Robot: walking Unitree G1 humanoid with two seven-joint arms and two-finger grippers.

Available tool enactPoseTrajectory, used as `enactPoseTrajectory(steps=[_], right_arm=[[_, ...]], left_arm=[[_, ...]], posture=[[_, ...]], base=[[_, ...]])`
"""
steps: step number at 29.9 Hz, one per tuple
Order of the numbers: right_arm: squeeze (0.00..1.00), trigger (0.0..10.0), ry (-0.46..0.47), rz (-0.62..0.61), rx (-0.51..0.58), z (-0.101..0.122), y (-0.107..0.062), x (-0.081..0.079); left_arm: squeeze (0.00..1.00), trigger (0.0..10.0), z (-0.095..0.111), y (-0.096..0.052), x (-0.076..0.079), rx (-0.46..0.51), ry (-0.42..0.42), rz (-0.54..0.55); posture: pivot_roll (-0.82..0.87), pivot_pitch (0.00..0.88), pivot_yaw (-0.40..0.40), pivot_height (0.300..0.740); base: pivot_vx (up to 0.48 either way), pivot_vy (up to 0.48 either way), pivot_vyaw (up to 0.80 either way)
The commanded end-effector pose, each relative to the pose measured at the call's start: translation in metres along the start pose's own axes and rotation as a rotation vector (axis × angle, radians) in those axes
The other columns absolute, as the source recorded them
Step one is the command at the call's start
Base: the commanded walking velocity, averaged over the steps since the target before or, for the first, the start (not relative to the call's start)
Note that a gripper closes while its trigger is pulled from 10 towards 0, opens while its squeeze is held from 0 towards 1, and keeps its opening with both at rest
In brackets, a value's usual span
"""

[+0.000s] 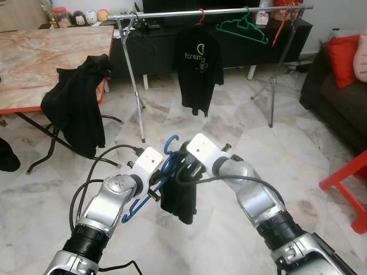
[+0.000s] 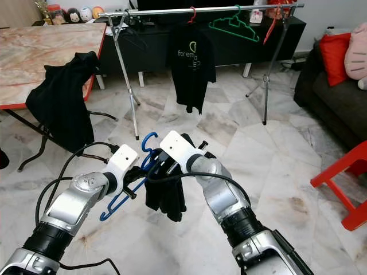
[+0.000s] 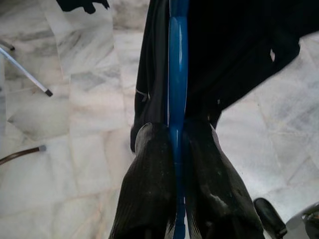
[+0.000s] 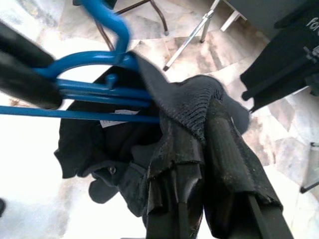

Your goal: Hang hanger

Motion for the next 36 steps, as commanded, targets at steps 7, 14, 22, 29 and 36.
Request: enactPoseTrajectory(steps=[7,14,22,29,36], right_arm=[[0.0,10.0,-0.062,0.104,0.052,0.013,-0.007,-0.016],[0.0,10.0,-0.113,0.12,0.009,0.005,-0.014,-0.01],[0.0,10.0,-0.149,0.166,-0.037,-0.008,-0.022,-0.01],[0.0,10.0,-0.186,0.196,-0.059,-0.013,-0.027,-0.012],[0.0,10.0,-0.189,0.195,-0.056,-0.011,-0.026,-0.013]], left_arm=[[0.0,10.0,0.025,-0.003,0.01,0.129,-0.05,-0.081],[0.0,10.0,0.026,-0.002,0.006,0.148,-0.077,-0.054],[0.0,10.0,0.03,-0.002,-0.005,0.178,-0.088,0.004],[0.0,10.0,0.033,-0.002,-0.007,0.201,-0.094,0.016],[0.0,10.0,0.038,-0.003,-0.003,0.245,-0.09,-0.011]], posture=[[-0.04,0.036,-0.03,0.74],[-0.05,0.036,-0.032,0.74],[-0.05,0.035,-0.032,0.74],[-0.06,0.035,-0.032,0.74],[-0.05,0.034,-0.033,0.74]], base=[[0.0,0.0,0.0],[0.0,0.0,0.0],[0.0,0.0,0.0],[0.0,0.0,0.0],[0.0,0.0,0.0]])
Point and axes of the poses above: a point about 5 cm out from each wrist's last joint towards the gripper, its own y axis pointing out of the wrist towards the gripper, its own z axis along the axis of the wrist's last joint, x = y × z, the point moved 4 cm from there along y, pointing out of the wrist towards the gripper, and after that the axes turned 4 degrees about y, right-handed, at the moved point
